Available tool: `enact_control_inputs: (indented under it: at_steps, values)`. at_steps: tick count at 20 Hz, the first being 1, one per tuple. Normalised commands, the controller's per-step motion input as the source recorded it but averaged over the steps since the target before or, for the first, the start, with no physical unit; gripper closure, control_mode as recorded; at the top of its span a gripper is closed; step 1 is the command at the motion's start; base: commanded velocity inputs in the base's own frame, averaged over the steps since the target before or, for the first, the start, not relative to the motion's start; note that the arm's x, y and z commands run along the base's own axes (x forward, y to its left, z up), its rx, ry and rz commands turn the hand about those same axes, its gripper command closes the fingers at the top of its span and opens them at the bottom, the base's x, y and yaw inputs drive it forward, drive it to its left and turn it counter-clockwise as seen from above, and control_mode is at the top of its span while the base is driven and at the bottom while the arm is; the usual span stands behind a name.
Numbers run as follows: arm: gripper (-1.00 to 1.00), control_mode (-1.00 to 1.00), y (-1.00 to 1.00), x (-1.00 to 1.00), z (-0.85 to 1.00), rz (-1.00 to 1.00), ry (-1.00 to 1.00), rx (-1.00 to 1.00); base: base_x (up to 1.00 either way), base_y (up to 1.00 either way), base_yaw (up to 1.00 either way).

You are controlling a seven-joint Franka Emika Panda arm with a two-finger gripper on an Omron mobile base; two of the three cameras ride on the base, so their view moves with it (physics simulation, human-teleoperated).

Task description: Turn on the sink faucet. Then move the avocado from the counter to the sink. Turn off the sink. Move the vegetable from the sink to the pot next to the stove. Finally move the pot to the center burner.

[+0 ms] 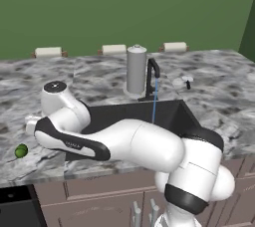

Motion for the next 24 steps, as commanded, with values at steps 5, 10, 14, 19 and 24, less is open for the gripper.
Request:
enact_control_inputs:
  at_steps: [5, 10, 14, 19, 24]
  values:
    - [-1.00, -1.00, 0.36, 0.01, -0.08, 0.00, 0.07, 0.00, 0.00, 0.00, 0.00]
    - [-1.00, -1.00, 0.29, 0.06, -0.07, 0.00, 0.07, 0.00, 0.00, 0.00, 0.00]
    - [-1.00, -1.00, 0.09, 0.04, -0.13, 0.00, 0.01, -0.05, 0.00, 0.00, 0.00]
    - [-1.00, -1.00, 0.12, 0.11, -0.14, -0.01, 0.00, -0.08, 0.00, 0.00, 0.00]
    - [-1.00, -1.00, 0.27, 0.23, -0.08, -0.01, 0.03, -0.03, 0.00, 0.00, 0.00]
